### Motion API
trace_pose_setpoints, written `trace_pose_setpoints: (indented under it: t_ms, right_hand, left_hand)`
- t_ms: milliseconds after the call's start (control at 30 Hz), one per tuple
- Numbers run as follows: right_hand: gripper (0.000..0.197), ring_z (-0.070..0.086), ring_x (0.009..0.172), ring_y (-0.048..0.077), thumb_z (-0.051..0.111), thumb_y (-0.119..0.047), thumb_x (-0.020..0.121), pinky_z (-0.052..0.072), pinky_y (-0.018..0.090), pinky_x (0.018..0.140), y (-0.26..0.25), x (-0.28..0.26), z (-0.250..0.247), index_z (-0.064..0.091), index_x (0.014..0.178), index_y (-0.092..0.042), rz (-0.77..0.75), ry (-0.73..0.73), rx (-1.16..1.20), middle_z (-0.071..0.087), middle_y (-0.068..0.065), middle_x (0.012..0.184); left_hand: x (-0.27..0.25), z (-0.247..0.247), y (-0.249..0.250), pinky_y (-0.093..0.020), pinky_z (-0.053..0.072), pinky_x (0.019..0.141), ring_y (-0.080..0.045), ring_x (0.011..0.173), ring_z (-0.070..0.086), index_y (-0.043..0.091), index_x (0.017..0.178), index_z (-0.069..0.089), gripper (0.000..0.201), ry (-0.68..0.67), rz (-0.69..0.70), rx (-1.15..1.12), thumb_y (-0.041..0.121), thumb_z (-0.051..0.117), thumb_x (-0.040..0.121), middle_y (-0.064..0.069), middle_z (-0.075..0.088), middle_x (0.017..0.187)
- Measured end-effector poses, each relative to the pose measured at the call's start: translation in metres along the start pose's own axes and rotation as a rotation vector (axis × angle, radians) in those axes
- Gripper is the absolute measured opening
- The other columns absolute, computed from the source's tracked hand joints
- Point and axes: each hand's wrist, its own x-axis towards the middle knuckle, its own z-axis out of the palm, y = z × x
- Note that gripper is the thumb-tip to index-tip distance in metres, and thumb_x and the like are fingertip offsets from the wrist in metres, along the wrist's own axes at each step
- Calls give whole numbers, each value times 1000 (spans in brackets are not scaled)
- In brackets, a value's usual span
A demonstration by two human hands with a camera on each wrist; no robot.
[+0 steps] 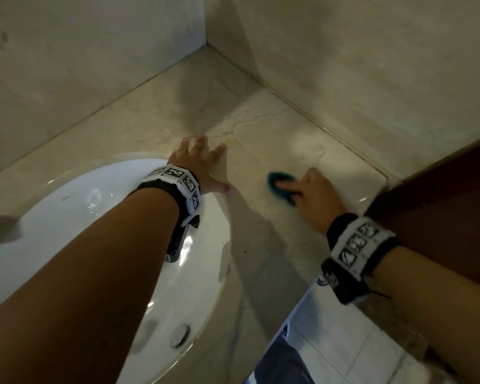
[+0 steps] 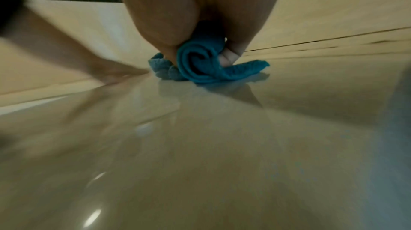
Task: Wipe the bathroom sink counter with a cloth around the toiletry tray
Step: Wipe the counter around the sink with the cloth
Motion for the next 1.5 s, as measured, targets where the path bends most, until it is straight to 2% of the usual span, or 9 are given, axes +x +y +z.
trace_pose_setpoints:
  t_ms: [167, 300, 433, 700, 900, 1000, 1100, 1367, 1500]
  right_hand:
    - [41, 50, 100, 39, 47, -9, 93, 37, 26, 87, 32, 15, -23, 55, 130, -23, 224, 85, -100, 43, 20, 116]
    - [28, 40, 68, 13, 47, -15, 94, 36, 21, 65, 15, -33, -4, 60, 118, -10, 82, 14, -74, 39, 2, 84]
    - [37, 38, 77, 22, 47, -3, 94, 25, 27, 65, 10, -61, 0, 61, 122, -22, -85, -126, -57, 34, 2, 84]
    - [37, 54, 98, 37, 54, -6, 89, 35, 23, 76, 41, 4, -32, 63, 122, -21, 282, 54, -24, 53, 18, 119]
    - [29, 53, 81, 17, 64, -5, 85, 32, 14, 63, 7, -35, -23, 69, 111, -15, 146, -133, 82, 40, -19, 71]
    - [26, 54, 93, 17, 66, -5, 83, 36, 12, 75, 24, -8, -34, 71, 107, -15, 221, -72, 152, 60, -7, 92]
    - [26, 57, 110, 28, 67, -7, 82, 44, 31, 95, 39, 14, -40, 71, 106, -15, 333, 71, 207, 64, 9, 115]
    - [30, 53, 93, 23, 66, -9, 83, 35, 21, 77, 12, -31, -16, 69, 110, -19, 204, -66, 95, 46, 1, 92]
    - [29, 56, 106, 27, 65, -9, 83, 42, 27, 89, 39, 5, -35, 70, 110, -17, 300, 93, 144, 60, 8, 112]
  left_hand:
    - [2, 3, -2, -50, 5, 118, -32, 145, -12, 45, 147, -6, 110, 16, -8, 4, 81, 57, 64, 2, -16, 159]
    - [5, 0, 2, -50, 10, 117, -33, 145, -5, 41, 148, 4, 111, 54, -11, 29, 82, 59, 61, -2, -7, 159]
    - [2, 3, 30, -50, 5, 118, -30, 146, -6, 26, 151, 3, 121, 68, 7, 73, 81, 60, 60, -6, -9, 159]
    - [-2, 13, 51, -53, 2, 117, -36, 144, -14, 39, 148, -7, 127, -40, 52, 57, 79, 68, 53, -7, -21, 156]
    - [-2, 11, 49, -54, 8, 116, -37, 144, -7, 40, 146, -1, 122, -10, 77, 57, 78, 69, 53, -7, -16, 157]
    - [-3, 12, 48, -54, 7, 117, -36, 145, -8, 40, 147, -2, 123, -18, 74, 39, 75, 71, 54, -6, -17, 157]
    - [-4, 12, 48, -53, 4, 117, -34, 145, -11, 41, 147, -4, 123, -24, 72, 35, 74, 71, 56, -6, -20, 157]
    - [0, 16, 48, -55, 8, 116, -37, 144, -7, 42, 145, 0, 123, 16, 77, 47, 77, 70, 51, -5, -15, 157]
    - [0, 17, 46, -53, 5, 116, -34, 145, -10, 43, 146, -3, 124, 13, 75, 28, 76, 71, 52, -4, -18, 157]
